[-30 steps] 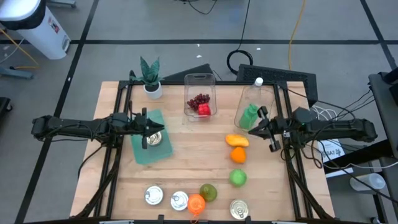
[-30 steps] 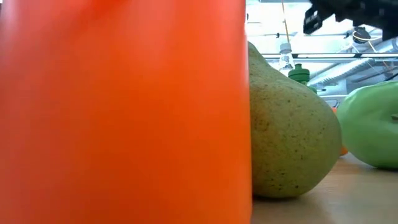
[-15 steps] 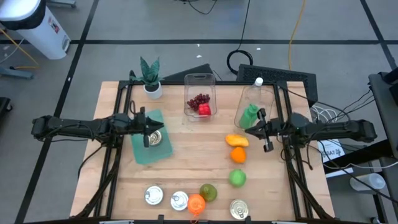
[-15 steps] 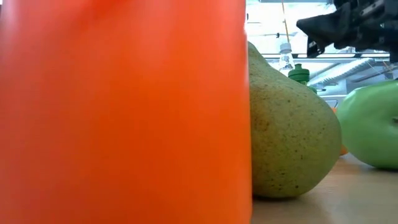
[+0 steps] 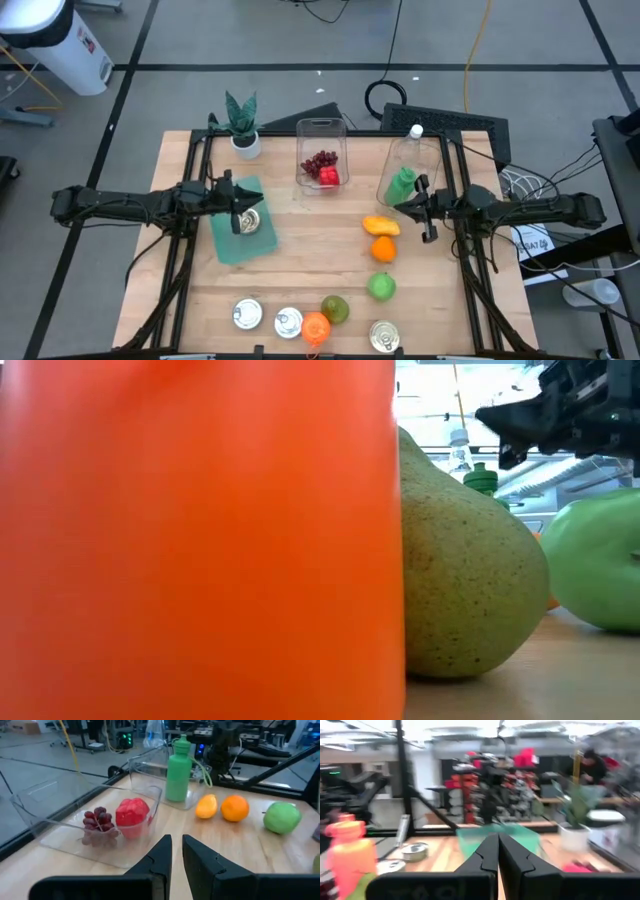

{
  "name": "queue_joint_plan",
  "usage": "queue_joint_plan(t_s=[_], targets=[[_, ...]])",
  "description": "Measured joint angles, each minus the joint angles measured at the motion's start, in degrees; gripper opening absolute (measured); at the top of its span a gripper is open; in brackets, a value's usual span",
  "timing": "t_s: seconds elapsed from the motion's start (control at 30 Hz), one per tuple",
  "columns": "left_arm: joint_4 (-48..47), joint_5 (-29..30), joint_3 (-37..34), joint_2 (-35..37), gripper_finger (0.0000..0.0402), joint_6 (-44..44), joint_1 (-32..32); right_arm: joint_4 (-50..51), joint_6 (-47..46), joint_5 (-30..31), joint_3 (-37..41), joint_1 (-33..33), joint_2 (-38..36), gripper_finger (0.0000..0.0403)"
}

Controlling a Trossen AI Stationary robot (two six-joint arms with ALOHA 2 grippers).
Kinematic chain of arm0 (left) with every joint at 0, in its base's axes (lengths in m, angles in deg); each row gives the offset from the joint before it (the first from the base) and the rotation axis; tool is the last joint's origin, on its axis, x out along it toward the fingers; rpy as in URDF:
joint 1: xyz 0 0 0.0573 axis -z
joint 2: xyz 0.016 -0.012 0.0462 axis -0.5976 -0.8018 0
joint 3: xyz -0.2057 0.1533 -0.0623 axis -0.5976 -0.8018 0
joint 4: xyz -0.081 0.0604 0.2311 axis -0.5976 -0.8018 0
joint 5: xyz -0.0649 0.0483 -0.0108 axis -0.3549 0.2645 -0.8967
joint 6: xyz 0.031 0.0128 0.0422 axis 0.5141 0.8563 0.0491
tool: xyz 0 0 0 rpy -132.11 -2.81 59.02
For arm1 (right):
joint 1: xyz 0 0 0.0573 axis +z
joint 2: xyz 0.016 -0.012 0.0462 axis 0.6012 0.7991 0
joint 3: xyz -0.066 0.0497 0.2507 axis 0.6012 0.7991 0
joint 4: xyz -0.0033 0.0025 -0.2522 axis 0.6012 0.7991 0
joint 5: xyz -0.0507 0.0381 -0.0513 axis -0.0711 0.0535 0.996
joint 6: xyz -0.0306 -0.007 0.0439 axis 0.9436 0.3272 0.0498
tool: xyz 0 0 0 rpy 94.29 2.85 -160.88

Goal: Pick & Place Food Item
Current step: Stack the left green tuna can on top of the blue and pink tuna can in the blue bin

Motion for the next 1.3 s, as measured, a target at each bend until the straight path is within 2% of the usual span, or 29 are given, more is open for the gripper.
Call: queue_joint_plan(t_s=[0.2, 0.33, 0.5, 0.63, 0.8, 0.93, 1.03, 1.3], targets=[[-1.36, -6.60, 0.00, -0.19, 0.0051, -2.08, 2.47, 2.97, -1.89, 0.47, 0.02, 0.21, 1.25, 0.0000], [-6.31, -5.06, 2.56, -2.06, 0.0051, -5.17, 7.70, 2.40, -1.80, 0.54, 0.04, 0.77, 1.70, 0.0000], [-20.41, -1.90, 13.42, -10.47, 0.0051, -14.02, 19.81, 1.95, 1.10, 0.54, 0.07, 0.77, 1.72, 0.0000], [-36.03, -0.13, 25.93, -20.65, 0.0051, -21.38, 30.10, -2.66, 2.57, 0.54, 0.07, 0.77, 1.70, 0.0000], [-46.35, -5.49, 39.05, -34.17, 0.0051, -31.78, 40.26, -5.56, 4.21, 0.54, 0.07, 0.75, 1.66, 0.0000], [-47.36, -10.81, 43.76, -43.32, 0.0051, -39.82, 46.22, -5.93, 5.68, 0.53, 0.07, 0.75, 1.67, 0.0002], [-47.01, -11.58, 45.01, -49.24, 0.0051, -44.19, 49.59, -5.99, 5.91, 0.54, 0.07, 0.75, 1.67, 0.0001], [-35.36, -15.38, 45.29, -59.77, 0.0051, -40.08, 52.91, -6.94, 6.33, 0.50, 0.07, 0.75, 1.67, 0.0004]])
